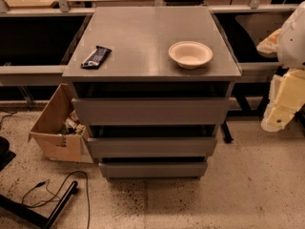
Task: Open top drawer
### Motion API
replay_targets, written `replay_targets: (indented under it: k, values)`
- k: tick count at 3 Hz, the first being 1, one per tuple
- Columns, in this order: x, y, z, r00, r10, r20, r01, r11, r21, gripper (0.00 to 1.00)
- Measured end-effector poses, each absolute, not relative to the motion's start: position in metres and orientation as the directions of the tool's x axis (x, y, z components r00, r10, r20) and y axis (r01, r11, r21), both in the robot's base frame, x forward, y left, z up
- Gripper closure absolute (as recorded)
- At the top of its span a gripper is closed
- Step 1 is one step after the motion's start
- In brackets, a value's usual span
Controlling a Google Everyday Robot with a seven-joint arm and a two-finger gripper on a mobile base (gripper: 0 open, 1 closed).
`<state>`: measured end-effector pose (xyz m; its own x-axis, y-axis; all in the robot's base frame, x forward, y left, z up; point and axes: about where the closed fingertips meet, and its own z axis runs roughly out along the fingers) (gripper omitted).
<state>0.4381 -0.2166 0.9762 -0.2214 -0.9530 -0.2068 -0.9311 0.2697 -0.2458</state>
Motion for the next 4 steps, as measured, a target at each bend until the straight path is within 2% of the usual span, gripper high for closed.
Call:
replay_targets:
  k: [1,2,4]
  values:
    - [0.438,-0.217,0.976,-0.221,-0.953,-0.207,-0.931,0.27,-0.246,0.0]
    - [0.464,-0.204,0.947,-0.204,-0.965,-0.166,-0.935,0.243,-0.259,0.0]
    - [0.533,-0.16,0.829,-0.139,-0.989,0.042,-0.957,0.123,-0.263,0.0]
